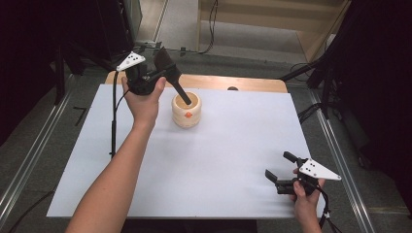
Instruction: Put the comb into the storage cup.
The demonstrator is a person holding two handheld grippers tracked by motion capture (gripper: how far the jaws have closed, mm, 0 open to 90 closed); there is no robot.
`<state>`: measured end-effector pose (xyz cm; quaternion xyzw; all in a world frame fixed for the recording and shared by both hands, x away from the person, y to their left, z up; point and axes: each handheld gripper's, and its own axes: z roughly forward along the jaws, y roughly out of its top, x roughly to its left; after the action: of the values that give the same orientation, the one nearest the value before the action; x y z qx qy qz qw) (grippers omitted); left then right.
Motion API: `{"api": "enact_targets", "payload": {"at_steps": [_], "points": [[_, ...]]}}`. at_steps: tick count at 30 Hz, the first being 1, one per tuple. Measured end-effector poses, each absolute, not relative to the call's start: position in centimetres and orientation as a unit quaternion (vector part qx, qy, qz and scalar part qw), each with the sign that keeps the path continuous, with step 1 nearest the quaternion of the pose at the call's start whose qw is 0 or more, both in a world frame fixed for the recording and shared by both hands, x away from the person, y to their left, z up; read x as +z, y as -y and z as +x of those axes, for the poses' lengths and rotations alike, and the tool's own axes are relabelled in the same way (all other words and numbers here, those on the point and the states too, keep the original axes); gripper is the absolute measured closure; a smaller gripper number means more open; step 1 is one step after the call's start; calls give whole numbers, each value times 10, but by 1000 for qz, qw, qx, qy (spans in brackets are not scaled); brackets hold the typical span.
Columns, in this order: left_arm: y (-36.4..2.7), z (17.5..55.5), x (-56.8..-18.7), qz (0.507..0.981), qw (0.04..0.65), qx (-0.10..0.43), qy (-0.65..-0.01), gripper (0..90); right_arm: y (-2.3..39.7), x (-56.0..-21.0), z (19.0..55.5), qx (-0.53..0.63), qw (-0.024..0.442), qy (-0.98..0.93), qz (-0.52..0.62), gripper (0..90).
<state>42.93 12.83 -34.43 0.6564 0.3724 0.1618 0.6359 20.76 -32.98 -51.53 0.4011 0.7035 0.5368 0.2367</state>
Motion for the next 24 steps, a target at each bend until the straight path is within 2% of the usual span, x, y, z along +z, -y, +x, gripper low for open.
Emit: {"api": "enact_targets", "payload": {"at_steps": [5,24], "points": [[-127,432,-349,654,625,185,-385,860,330,-515,208,537,237,-704,401,0],[-121,439,-381,654,608,180,-413,860,330,-515,208,539,236,-703,400,0]]}}
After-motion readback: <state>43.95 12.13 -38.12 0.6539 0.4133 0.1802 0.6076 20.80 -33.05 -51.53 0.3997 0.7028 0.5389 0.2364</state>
